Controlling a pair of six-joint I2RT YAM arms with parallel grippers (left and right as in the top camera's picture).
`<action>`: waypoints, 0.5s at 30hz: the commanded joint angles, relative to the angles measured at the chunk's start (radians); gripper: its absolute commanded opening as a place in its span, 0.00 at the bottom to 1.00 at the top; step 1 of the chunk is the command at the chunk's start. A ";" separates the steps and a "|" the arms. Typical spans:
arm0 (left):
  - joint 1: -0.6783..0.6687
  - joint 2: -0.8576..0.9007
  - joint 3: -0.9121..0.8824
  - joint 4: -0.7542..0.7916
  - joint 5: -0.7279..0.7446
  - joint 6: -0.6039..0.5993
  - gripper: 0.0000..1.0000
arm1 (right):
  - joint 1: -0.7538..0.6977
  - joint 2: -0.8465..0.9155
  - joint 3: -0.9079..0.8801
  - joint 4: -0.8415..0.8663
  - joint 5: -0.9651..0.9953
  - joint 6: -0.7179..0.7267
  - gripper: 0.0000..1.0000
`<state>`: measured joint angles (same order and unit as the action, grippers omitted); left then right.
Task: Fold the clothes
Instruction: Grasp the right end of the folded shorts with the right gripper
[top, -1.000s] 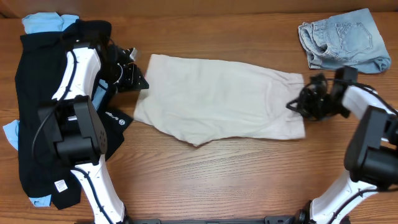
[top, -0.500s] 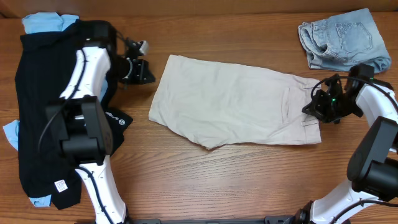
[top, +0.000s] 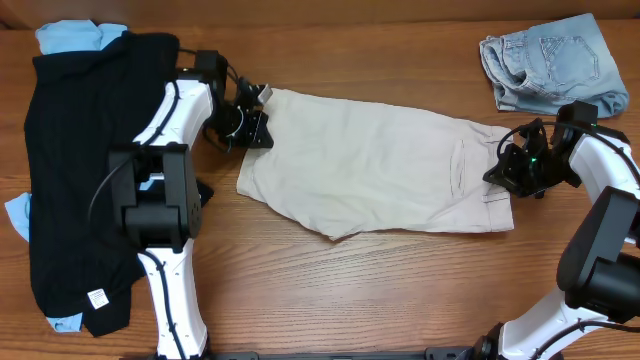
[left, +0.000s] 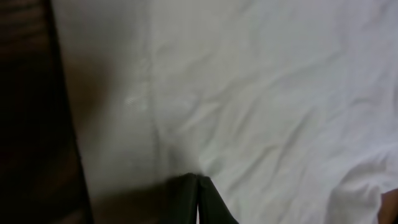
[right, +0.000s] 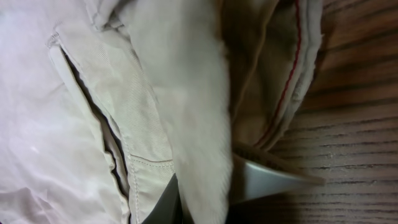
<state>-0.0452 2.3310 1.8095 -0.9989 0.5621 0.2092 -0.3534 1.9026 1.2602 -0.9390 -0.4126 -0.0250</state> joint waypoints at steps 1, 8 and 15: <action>0.006 0.015 0.016 -0.002 -0.066 -0.035 0.04 | 0.003 -0.031 0.026 -0.009 -0.008 0.018 0.04; 0.004 0.015 0.010 -0.001 -0.128 -0.083 0.04 | 0.007 -0.064 0.090 -0.076 -0.053 0.031 0.04; -0.002 0.019 0.010 0.001 -0.147 -0.102 0.04 | 0.069 -0.233 0.155 -0.101 -0.043 0.101 0.04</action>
<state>-0.0463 2.3417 1.8103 -0.9981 0.4850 0.1291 -0.3172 1.7977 1.3468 -1.0451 -0.4347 0.0284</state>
